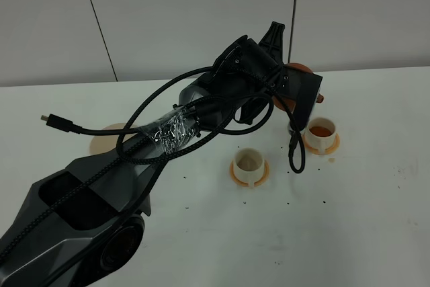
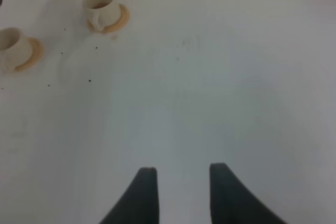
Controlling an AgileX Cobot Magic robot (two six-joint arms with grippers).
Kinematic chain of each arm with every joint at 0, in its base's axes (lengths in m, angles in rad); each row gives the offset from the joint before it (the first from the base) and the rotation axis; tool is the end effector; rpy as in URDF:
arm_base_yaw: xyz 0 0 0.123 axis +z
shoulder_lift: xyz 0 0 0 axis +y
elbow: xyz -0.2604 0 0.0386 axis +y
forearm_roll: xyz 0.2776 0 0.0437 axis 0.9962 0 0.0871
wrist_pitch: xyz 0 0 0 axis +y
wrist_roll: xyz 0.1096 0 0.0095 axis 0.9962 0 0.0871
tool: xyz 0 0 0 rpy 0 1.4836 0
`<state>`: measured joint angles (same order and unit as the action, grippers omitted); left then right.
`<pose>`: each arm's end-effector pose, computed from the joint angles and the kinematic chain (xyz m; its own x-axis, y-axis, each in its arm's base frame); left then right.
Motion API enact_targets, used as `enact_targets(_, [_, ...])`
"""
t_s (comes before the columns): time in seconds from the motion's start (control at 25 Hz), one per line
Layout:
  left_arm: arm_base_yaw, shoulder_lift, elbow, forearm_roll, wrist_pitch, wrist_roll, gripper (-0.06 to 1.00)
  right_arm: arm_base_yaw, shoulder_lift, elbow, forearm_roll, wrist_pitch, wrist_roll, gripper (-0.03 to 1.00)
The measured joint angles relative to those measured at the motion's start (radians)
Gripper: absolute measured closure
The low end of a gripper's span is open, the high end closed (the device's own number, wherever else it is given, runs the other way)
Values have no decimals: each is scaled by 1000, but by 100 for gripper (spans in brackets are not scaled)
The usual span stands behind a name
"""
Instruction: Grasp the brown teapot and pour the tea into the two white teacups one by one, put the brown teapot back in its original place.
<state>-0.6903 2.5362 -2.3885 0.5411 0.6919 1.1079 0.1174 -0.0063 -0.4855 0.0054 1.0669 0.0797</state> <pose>0.4841 -0.3529 0.1766 0.3896 0.9026 0.1831 0.4953 -0.3729 0.7846 0.0601 0.0076 0.2779 -0.4739 0.0269 -0.8801 -0.0826 0.9938 0.0748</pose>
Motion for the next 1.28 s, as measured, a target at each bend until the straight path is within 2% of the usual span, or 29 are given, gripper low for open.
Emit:
enact_targets(0.44, [0, 0, 0, 0, 56, -60, 77, 0, 0, 0, 0, 0, 0, 73])
enact_targets(0.92, [0, 0, 0, -3, 157, -288, 77, 0, 0, 0, 0, 0, 0, 73])
enact_targets(1.28, [0, 0, 0, -45, 208, -342, 77, 0, 0, 0, 0, 0, 0, 73])
